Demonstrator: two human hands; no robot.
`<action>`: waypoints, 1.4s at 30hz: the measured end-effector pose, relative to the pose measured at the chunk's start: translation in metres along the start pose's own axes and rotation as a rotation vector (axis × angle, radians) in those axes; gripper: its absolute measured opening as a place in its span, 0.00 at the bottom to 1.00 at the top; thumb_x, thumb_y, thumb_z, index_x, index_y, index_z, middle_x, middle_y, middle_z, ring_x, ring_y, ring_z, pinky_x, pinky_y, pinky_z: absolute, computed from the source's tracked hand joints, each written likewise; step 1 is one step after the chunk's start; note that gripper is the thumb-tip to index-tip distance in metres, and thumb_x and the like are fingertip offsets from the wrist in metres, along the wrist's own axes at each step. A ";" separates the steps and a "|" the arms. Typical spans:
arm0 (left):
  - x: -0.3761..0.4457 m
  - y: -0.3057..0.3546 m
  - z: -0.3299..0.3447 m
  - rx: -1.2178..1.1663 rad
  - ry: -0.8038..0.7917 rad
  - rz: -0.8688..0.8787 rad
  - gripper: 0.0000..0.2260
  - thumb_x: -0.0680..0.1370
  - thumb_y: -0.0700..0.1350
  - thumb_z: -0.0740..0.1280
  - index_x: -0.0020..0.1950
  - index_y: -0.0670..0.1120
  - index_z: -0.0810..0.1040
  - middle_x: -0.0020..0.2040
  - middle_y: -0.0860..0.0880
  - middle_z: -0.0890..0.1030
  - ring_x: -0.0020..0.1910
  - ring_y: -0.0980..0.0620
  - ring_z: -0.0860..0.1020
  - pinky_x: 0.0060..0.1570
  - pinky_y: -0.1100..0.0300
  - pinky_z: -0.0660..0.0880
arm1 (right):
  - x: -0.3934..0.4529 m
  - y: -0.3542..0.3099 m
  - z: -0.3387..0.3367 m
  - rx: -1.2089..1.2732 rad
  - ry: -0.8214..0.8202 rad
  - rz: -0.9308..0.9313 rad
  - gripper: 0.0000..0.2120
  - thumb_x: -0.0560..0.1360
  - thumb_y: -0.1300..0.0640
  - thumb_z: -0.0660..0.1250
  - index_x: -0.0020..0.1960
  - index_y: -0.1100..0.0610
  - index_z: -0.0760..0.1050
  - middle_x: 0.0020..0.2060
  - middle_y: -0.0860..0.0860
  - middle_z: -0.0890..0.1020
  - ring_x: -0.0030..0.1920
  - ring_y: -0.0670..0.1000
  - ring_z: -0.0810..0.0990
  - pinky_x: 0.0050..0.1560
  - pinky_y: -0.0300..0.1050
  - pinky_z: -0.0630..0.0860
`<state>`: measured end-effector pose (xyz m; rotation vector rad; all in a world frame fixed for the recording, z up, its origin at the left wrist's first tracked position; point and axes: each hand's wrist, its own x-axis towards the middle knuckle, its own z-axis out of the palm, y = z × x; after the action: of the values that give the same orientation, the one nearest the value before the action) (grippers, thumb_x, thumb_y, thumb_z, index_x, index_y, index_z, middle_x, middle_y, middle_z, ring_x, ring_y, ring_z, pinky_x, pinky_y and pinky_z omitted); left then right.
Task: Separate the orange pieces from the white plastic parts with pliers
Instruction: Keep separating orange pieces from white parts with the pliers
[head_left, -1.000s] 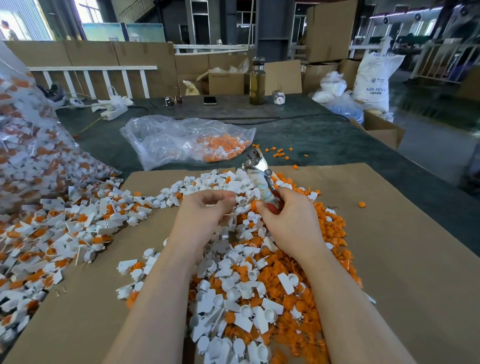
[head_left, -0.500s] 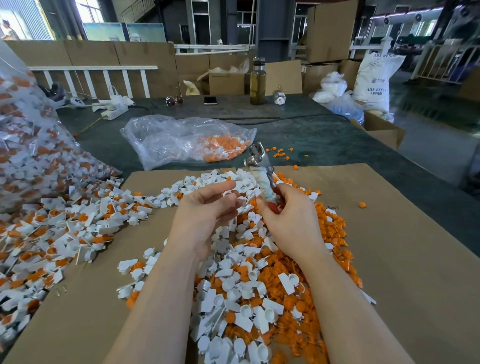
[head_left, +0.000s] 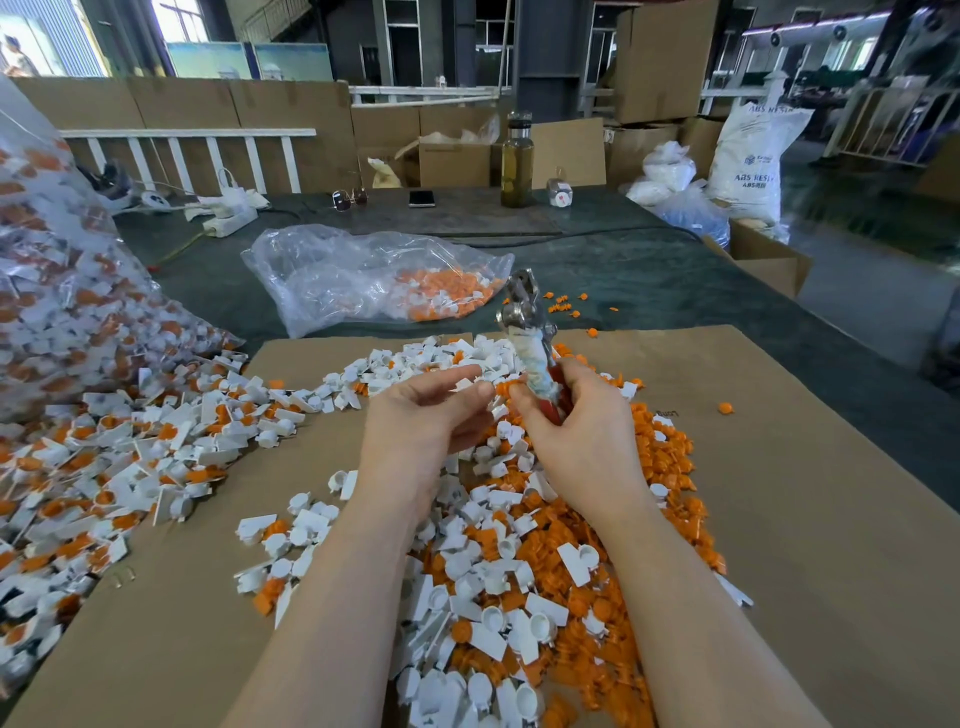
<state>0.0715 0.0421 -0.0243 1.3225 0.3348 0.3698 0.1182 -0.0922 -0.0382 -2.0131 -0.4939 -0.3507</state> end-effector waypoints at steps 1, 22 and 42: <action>0.000 0.001 0.000 0.001 0.008 -0.006 0.08 0.73 0.38 0.75 0.50 0.45 0.84 0.38 0.47 0.86 0.34 0.54 0.84 0.33 0.66 0.78 | 0.000 0.000 0.000 0.002 0.007 0.003 0.06 0.76 0.50 0.69 0.50 0.50 0.75 0.40 0.42 0.81 0.40 0.42 0.80 0.41 0.43 0.80; -0.005 0.005 0.006 0.164 -0.008 0.077 0.06 0.70 0.36 0.77 0.37 0.44 0.83 0.35 0.44 0.86 0.36 0.48 0.86 0.39 0.60 0.83 | -0.001 0.000 0.005 -0.072 0.127 -0.039 0.08 0.75 0.51 0.71 0.44 0.50 0.72 0.33 0.40 0.76 0.35 0.38 0.77 0.32 0.30 0.70; -0.006 0.006 0.010 0.303 0.077 0.149 0.04 0.70 0.39 0.78 0.40 0.44 0.85 0.35 0.48 0.85 0.37 0.51 0.85 0.42 0.58 0.82 | 0.001 -0.002 0.001 0.043 0.000 -0.009 0.04 0.76 0.56 0.69 0.44 0.50 0.74 0.32 0.42 0.77 0.35 0.41 0.77 0.32 0.31 0.67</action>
<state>0.0698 0.0322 -0.0160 1.6378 0.3683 0.5107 0.1180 -0.0901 -0.0370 -1.9696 -0.5064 -0.3427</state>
